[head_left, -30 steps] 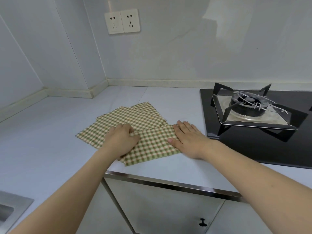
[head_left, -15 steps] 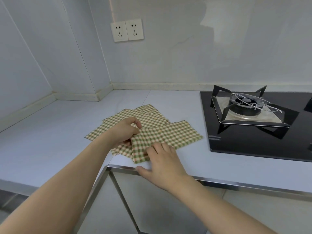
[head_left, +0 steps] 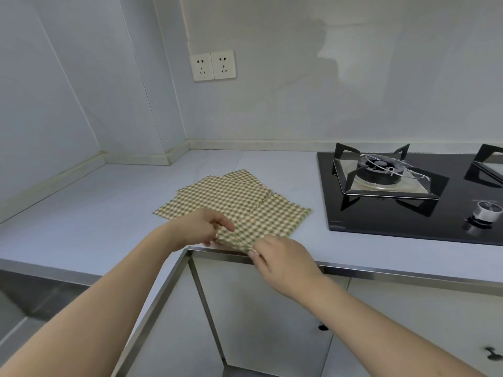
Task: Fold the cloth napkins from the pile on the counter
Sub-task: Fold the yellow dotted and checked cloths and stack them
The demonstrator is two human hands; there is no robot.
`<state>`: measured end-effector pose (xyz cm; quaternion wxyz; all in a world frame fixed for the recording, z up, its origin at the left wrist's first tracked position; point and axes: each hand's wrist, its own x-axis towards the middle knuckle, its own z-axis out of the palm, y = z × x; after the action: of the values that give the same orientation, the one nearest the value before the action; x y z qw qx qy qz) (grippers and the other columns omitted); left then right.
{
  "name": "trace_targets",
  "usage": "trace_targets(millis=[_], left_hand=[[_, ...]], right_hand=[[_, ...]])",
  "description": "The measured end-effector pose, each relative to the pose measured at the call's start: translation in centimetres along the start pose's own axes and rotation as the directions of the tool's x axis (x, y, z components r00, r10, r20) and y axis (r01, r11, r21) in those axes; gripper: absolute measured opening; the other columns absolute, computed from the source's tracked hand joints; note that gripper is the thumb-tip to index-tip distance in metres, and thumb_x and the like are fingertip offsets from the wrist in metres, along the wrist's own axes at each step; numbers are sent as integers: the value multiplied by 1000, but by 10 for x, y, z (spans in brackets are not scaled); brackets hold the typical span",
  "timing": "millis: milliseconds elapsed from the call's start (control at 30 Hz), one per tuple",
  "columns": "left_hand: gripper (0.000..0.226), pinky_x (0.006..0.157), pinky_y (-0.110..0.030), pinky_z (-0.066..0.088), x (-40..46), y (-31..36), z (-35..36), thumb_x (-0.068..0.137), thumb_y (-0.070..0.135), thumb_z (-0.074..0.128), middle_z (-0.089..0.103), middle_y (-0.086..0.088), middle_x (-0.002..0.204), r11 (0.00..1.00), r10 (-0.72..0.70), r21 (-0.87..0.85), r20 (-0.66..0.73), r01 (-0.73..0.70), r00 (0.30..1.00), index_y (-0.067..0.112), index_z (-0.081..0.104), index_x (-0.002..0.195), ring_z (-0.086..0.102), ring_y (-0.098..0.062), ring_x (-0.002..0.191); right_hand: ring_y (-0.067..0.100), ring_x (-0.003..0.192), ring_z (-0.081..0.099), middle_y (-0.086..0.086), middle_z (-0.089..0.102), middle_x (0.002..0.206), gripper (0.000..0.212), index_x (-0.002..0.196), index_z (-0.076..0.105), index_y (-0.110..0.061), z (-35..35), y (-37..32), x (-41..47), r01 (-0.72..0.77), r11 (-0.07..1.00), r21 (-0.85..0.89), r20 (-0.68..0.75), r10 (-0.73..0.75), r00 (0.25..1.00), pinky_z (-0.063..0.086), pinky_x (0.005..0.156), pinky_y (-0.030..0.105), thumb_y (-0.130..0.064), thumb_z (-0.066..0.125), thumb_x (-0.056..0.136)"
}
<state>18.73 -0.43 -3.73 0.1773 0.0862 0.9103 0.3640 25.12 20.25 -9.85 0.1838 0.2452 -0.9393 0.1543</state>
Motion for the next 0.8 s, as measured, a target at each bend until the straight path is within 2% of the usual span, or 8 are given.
trace_targets(millis=[33,133,300,467,533,667,733,800], left_hand=[[47,69,-21,50,-6,-5,0,81,-13,46,66,6,86,999,6,-39,41,-4,999,18,70,108,64,-8,79],[35,74,-23,49,-19,-15,-2,79,-2,65,74,-3,101,996,65,-73,146,-55,987,16,68,109,67,-12,91],[5,76,-25,48,-25,-11,1,90,17,66,69,9,83,991,118,-77,71,-113,990,20,71,90,61,-6,80],[20,85,-23,41,-15,5,16,92,31,64,70,10,110,982,144,-129,25,-140,989,22,70,109,61,-8,105],[22,89,-24,43,-2,12,23,93,33,62,71,10,111,971,128,-196,-43,-134,991,21,71,109,62,-12,107],[43,69,-33,43,28,28,36,88,40,64,63,-4,93,936,39,-336,-193,-104,980,-2,61,99,55,-21,81],[35,57,-29,36,44,37,46,90,36,61,52,-4,72,947,26,-303,-258,-107,966,6,53,75,46,-17,65],[30,53,-27,32,59,43,55,94,32,57,46,-2,67,974,35,-202,-324,-105,945,12,48,73,42,-14,60]], right_hand=[[19,71,54,-2,55,77,32,76,49,-19,-7,1,-4,-51,997,63,47,48,998,39,59,34,-37,36,99],[12,59,44,-7,46,62,39,65,38,-22,-23,4,-14,-221,925,309,138,186,973,36,57,35,-38,40,101],[5,48,31,-8,36,54,38,64,39,-16,-34,14,-16,-347,787,510,145,319,936,25,50,27,-30,48,98],[15,68,51,18,61,78,43,88,56,2,-36,27,-6,-443,641,626,180,434,883,44,64,36,-40,51,92],[16,65,53,17,62,76,44,87,57,0,-38,37,0,-458,630,627,181,454,873,48,64,37,-43,52,89],[11,60,49,-3,57,67,31,83,62,-5,-47,65,17,-467,699,542,150,467,872,36,58,29,-32,54,95],[13,63,50,2,60,72,31,87,64,-4,-48,81,27,-474,711,519,152,469,870,36,59,29,-32,55,94],[15,65,51,5,63,74,31,85,65,-4,-47,95,37,-504,720,477,191,475,859,37,61,29,-33,56,94]])
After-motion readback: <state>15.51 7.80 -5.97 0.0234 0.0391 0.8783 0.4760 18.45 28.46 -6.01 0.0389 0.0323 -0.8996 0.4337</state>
